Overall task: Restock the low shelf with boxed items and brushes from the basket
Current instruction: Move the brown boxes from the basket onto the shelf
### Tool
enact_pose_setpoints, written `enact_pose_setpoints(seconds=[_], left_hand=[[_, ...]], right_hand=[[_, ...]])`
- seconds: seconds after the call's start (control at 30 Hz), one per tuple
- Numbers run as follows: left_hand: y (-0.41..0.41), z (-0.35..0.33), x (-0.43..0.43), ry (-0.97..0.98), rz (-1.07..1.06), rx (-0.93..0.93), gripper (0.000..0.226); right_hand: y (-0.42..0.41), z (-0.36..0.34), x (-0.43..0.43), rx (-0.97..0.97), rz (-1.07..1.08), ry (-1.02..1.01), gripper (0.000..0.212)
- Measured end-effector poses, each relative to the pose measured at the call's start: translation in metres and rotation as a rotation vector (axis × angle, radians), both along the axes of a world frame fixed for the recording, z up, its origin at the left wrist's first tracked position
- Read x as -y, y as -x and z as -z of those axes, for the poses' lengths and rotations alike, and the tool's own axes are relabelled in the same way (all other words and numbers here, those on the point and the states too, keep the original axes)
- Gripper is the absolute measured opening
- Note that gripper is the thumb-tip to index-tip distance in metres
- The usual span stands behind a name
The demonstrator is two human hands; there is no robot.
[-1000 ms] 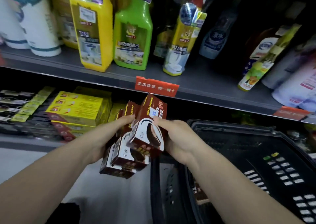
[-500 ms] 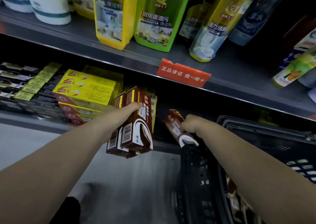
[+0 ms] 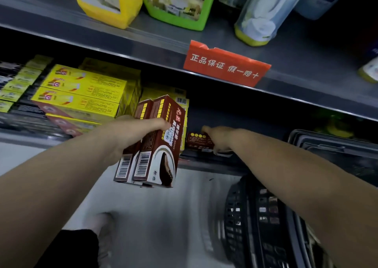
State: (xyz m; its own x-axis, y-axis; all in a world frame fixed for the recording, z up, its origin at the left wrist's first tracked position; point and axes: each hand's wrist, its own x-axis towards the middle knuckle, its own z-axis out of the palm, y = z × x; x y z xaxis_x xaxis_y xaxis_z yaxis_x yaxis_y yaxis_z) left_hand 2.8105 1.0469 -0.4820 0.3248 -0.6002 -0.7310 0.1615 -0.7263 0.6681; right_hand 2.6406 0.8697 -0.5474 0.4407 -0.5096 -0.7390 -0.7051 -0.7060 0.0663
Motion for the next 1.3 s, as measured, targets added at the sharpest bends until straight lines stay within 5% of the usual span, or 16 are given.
enact_pose_setpoints(seconds=[0.43,0.63,0.7,0.8,0.87,1.03,1.13,1.23,1.3], left_hand=[[0.007,0.004,0.009,-0.012,-0.001,0.018,0.061],[0.015,0.004,0.013,0.001,-0.014,-0.043,0.055],[0.018,0.003,0.014,0.023,-0.032,-0.085,0.055],[0.024,0.000,0.016,0.063,-0.071,-0.175,0.059],[0.028,-0.002,0.018,0.086,-0.100,-0.240,0.065],[0.029,0.004,0.022,0.067,-0.204,-0.188,0.050],[0.028,0.010,0.023,0.047,-0.271,-0.090,0.029],[0.025,0.012,0.024,0.056,-0.287,-0.006,0.028],[0.021,0.012,0.023,0.061,-0.290,0.020,0.027]], right_hand=[[0.001,0.016,-0.001,-0.006,-0.023,-0.083,0.086],[0.000,-0.001,-0.004,0.006,-0.007,-0.021,0.072],[-0.005,-0.021,-0.006,0.211,0.157,-0.021,0.046],[-0.013,-0.054,-0.024,0.624,0.816,-0.601,0.050],[-0.012,-0.065,-0.042,0.718,0.935,-0.855,0.037],[-0.010,-0.067,-0.051,0.809,1.110,-0.868,0.030],[-0.005,-0.065,-0.026,0.796,1.057,-0.511,0.025],[0.006,-0.049,0.009,0.445,0.548,0.095,0.057],[0.008,-0.031,0.022,0.258,0.349,0.218,0.062]])
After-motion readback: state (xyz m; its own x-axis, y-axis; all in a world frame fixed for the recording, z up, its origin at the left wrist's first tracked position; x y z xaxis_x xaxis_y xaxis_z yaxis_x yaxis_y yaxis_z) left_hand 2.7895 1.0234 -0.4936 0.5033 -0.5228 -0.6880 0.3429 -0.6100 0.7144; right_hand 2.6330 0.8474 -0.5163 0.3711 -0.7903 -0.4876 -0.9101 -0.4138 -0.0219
